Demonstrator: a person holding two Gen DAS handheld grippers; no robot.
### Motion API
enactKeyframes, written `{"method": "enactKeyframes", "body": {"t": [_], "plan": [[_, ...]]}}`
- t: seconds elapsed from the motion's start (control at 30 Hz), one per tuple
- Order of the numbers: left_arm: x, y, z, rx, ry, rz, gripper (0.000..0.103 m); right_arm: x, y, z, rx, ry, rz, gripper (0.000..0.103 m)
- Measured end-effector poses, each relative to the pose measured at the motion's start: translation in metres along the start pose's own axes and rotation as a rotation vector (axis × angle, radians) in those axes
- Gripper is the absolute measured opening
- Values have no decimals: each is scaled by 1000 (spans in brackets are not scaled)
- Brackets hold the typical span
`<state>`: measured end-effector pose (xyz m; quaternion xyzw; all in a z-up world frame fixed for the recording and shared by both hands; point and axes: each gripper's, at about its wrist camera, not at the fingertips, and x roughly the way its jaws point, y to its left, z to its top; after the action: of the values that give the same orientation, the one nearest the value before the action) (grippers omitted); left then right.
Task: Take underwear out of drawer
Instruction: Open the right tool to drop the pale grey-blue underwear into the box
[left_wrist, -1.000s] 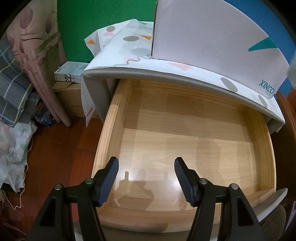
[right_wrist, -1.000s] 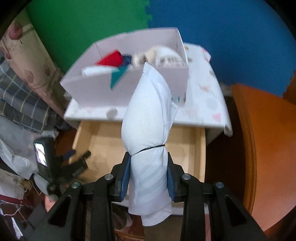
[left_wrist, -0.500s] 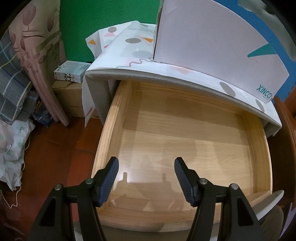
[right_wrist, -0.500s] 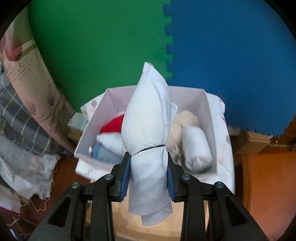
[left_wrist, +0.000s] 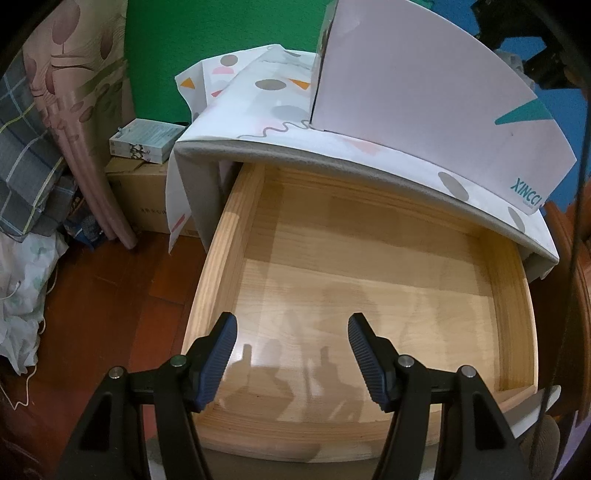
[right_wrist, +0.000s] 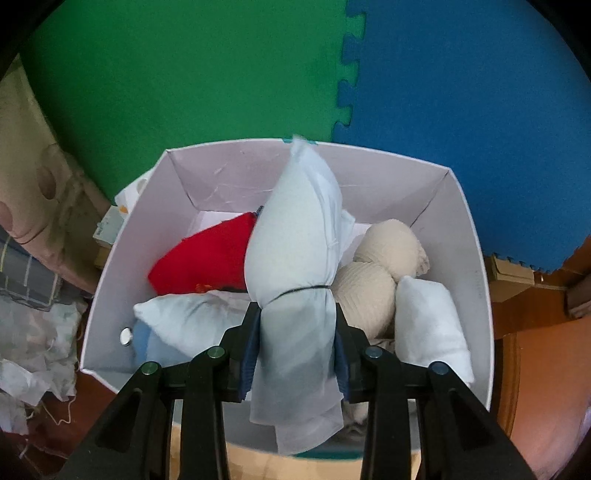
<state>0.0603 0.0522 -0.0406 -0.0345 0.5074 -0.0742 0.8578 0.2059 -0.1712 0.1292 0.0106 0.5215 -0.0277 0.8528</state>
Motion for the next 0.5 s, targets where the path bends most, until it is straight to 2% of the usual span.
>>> {"method": "enactKeyframes", "body": {"t": [0.23,0.33,0.5], "plan": [[1,-1,1,-5,1,-1,64,20,-5,-4,31,33,8,39],[0,-2,0,-5,-1,-2,64,18,-7,-5,32,27,17,46],[1,-5,0,1,-1,6,64,7,-5,-6,20,1,16,51]]}}
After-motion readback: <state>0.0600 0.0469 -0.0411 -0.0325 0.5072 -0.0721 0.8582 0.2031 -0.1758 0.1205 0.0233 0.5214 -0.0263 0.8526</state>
